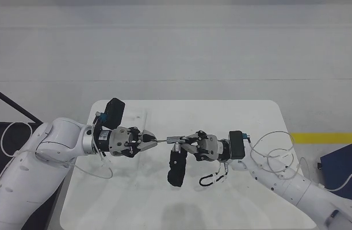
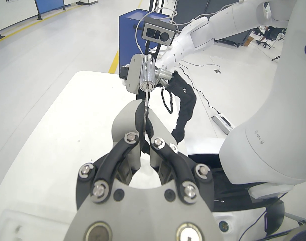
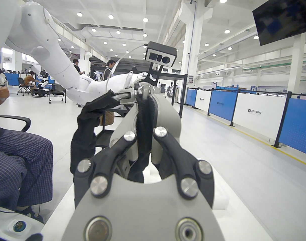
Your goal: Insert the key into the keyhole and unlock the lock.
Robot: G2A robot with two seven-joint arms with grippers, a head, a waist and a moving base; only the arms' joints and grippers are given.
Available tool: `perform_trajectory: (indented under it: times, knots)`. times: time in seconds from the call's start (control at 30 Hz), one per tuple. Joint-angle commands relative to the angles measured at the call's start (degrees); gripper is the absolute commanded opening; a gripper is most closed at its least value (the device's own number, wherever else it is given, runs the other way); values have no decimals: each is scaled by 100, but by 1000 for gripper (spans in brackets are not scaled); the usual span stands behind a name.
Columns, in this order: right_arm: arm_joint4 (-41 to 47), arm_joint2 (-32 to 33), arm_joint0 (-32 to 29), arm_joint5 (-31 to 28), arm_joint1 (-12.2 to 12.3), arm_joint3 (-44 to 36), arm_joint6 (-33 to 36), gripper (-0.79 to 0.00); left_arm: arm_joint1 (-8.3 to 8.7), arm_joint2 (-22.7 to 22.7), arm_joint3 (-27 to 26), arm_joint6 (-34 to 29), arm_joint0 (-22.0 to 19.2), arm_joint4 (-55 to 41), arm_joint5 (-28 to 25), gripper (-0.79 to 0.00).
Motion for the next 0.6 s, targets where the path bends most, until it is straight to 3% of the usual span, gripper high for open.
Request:
perform_trajectory:
  times: [0.0, 0.57]
  knots:
    - [1, 1, 0, 0, 1, 1, -2, -785, 4, 22, 11, -29, -41, -45, 0, -785]
    - [-561, 543, -235, -656, -44, -328, 920, -785, 31, 167, 115, -163, -218, -194, 0, -785]
